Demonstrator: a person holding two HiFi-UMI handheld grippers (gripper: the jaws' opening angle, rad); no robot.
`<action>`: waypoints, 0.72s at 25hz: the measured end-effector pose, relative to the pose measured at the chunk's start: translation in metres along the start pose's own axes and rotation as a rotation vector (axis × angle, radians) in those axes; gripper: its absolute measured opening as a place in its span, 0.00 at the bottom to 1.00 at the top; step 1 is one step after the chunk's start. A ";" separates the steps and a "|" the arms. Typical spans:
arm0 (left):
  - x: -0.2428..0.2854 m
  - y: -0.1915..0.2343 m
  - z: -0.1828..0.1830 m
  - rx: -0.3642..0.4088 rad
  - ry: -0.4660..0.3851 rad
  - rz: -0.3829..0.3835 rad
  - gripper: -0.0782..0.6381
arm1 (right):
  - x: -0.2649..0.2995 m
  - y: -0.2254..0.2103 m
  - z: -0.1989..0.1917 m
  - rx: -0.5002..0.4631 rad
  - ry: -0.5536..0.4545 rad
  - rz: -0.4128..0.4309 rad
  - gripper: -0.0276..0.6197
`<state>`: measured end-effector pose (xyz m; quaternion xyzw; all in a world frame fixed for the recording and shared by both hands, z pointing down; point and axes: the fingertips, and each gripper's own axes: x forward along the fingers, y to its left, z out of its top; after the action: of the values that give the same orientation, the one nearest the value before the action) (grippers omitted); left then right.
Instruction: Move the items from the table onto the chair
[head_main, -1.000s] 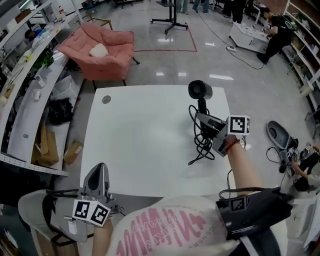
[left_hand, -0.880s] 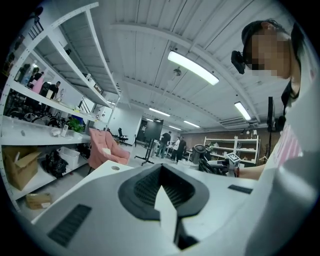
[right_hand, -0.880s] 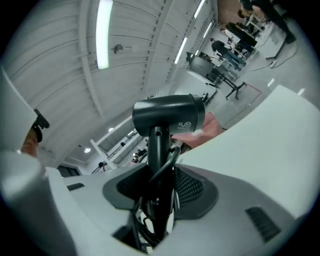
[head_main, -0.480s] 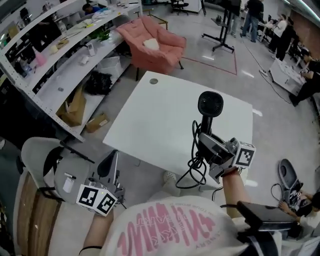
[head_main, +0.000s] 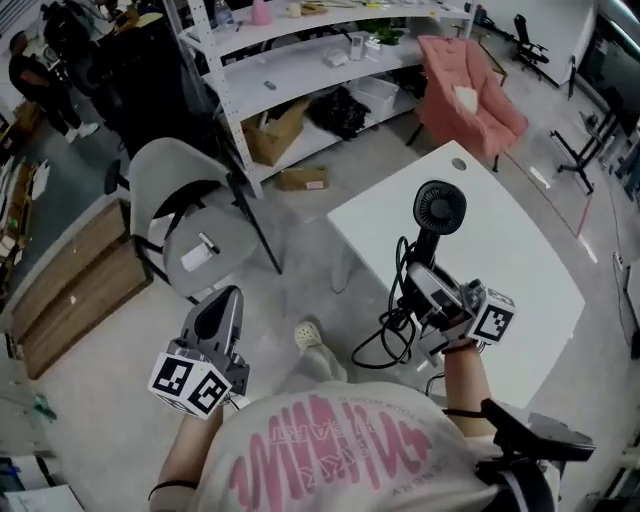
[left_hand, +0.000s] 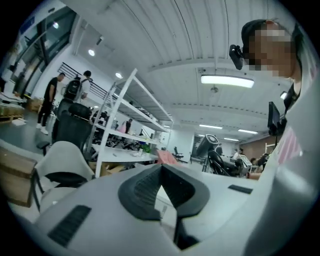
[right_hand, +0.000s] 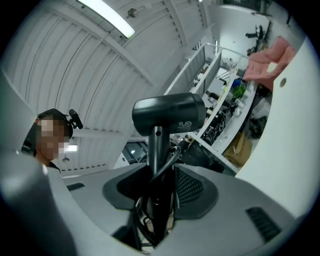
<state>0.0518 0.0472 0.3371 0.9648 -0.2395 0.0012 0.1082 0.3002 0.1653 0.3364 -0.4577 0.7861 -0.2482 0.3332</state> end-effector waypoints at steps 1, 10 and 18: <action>-0.015 0.009 0.001 -0.008 -0.011 0.046 0.12 | 0.016 -0.001 -0.008 0.018 0.034 0.024 0.31; -0.087 0.109 0.003 -0.100 -0.037 0.270 0.12 | 0.150 0.003 -0.066 0.114 0.181 0.180 0.31; -0.127 0.218 0.050 -0.079 -0.088 0.353 0.12 | 0.271 0.008 -0.109 0.139 0.233 0.221 0.31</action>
<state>-0.1643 -0.0923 0.3265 0.9019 -0.4096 -0.0314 0.1338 0.1168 -0.0619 0.3218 -0.3124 0.8459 -0.3149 0.2961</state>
